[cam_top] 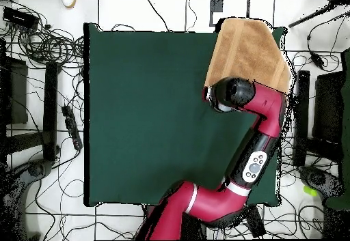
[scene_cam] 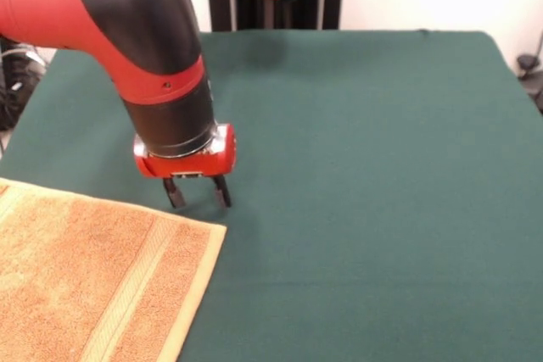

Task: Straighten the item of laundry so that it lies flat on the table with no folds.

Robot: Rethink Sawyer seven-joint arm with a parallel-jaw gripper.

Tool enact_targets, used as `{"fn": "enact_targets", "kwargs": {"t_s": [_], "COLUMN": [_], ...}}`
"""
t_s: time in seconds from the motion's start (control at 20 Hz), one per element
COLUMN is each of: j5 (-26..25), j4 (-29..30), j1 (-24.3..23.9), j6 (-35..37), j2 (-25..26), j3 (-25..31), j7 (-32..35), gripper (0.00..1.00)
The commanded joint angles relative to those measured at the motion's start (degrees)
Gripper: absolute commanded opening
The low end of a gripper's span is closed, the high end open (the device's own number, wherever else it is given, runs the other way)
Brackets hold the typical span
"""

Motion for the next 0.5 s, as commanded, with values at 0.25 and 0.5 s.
{"fn": "enact_targets", "kwargs": {"t_s": [0.25, 0.5], "j5": [3.07, 2.37], "j4": [19.64, 24.22], "j1": [7.7, 7.84], "j6": [-13.82, -10.56], "j2": [0.64, -2.7], "j3": [4.87, 4.55], "j7": [1.72, 1.08], "gripper": [1.0, 1.0]}}
